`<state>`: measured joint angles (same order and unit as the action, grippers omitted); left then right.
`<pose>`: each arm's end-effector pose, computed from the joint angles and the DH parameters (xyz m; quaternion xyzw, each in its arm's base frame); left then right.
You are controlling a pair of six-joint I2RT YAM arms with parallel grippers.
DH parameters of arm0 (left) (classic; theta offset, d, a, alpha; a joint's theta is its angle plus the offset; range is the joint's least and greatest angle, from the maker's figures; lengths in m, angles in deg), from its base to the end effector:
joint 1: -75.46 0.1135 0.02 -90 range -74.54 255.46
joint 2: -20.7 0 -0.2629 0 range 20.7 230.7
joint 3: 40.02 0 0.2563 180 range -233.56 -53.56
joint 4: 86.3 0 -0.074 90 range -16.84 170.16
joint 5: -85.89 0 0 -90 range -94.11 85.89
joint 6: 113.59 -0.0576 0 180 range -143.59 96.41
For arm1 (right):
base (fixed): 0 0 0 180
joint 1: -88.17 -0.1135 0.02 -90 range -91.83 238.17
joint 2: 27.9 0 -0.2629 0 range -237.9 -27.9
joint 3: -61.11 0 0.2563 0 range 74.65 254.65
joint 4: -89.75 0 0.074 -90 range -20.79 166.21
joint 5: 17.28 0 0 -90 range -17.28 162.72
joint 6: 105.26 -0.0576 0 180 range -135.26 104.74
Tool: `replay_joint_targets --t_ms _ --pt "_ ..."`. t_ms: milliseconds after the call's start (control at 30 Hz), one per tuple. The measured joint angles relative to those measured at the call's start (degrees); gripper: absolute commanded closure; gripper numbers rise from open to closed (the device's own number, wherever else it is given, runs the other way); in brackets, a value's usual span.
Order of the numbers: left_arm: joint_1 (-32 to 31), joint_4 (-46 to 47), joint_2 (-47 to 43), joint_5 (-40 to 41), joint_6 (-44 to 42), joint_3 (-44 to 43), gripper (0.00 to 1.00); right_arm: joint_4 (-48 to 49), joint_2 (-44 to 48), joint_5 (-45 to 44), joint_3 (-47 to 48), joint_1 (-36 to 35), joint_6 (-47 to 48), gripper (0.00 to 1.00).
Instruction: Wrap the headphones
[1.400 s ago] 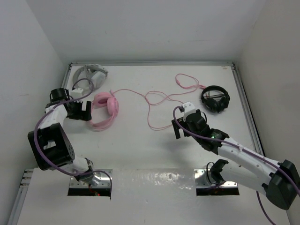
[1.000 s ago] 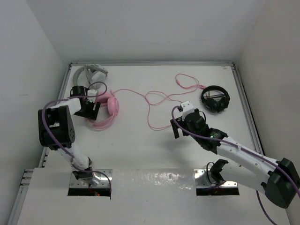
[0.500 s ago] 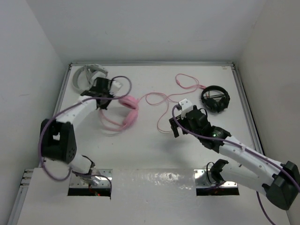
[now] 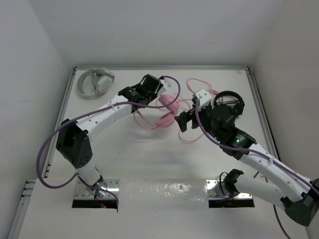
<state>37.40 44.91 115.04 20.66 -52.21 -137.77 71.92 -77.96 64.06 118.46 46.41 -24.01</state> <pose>0.3176 -0.2180 0.3010 0.4286 0.7996 0.1672 0.3859 0.1805 0.1495 0.3236 -0.1716 0.7490 0.2194 0.6012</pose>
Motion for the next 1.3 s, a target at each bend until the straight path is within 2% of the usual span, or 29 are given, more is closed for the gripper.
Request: replay_joint_targets --t_ms 167,367,500,600,667,733,767,800,833,867,933,967,1000,1033,1200,1300 --pt "-2.9 -4.9 1.1 1.2 0.0 -0.2 1.0 1.2 -6.2 1.2 0.5 0.0 3.3 0.01" --pt "-4.9 -5.4 0.3 -1.6 1.7 -0.7 1.0 3.0 -16.7 3.5 1.7 0.0 12.7 0.01" --pt "-4.3 -7.0 -2.0 -4.1 2.1 -0.7 1.0 8.7 -19.4 4.2 1.6 0.0 18.0 0.01" --pt "-4.3 -7.9 -4.5 -7.3 2.2 -0.7 1.0 12.4 -21.2 3.3 1.6 0.0 19.7 0.06" --pt "-4.3 -8.7 -6.3 -9.7 2.1 -0.7 1.0 14.9 -22.2 3.3 1.6 0.0 20.9 0.32" --pt "-3.8 -9.8 -7.6 -10.8 1.9 -0.3 1.0 16.8 -22.5 3.2 1.6 0.0 22.2 0.67" --pt "-3.5 -9.8 -8.4 -11.3 1.5 0.1 1.0 17.3 -22.6 4.2 1.6 0.0 21.8 0.88" --pt "-3.3 -10.0 -9.0 -11.4 1.4 0.3 1.0 17.7 -22.7 4.1 1.4 -0.2 21.9 0.96" --pt "-3.2 -10.3 -9.6 -11.7 1.6 0.9 1.0 18.5 -22.6 4.2 1.1 -0.4 21.9 1.0" --pt "-3.2 -10.1 -10.2 -11.8 1.8 1.6 0.78 19.5 -22.3 4.3 0.5 -0.4 21.7 1.0" --pt "-3.2 -9.7 -10.8 -12.7 2.1 2.3 0.56 21.0 -21.2 4.6 -1.3 -0.4 20.9 1.0" --pt "-3.4 -9.2 -11.0 -13.0 2.6 2.7 0.4 21.7 -20.7 4.3 -2.2 -0.4 20.2 1.0" --pt "-3.5 -8.5 -11.3 -13.0 3.4 3.4 0.35 22.1 -20.3 3.6 -2.8 -0.4 19.4 1.0" --pt "-3.6 -7.7 -11.5 -12.7 3.9 4.3 0.32 22.2 -19.9 2.6 -3.1 -0.3 18.5 1.0" --pt "-3.8 -2.1 -11.8 -8.0 5.6 9.1 0.31 21.5 -18.3 -1.8 -4.0 0.8 12.8 1.0" --pt "-4.3 1.6 -11.8 -4.4 6.5 10.9 0.49 20.6 -17.1 -2.1 -4.8 1.2 10.7 1.0"
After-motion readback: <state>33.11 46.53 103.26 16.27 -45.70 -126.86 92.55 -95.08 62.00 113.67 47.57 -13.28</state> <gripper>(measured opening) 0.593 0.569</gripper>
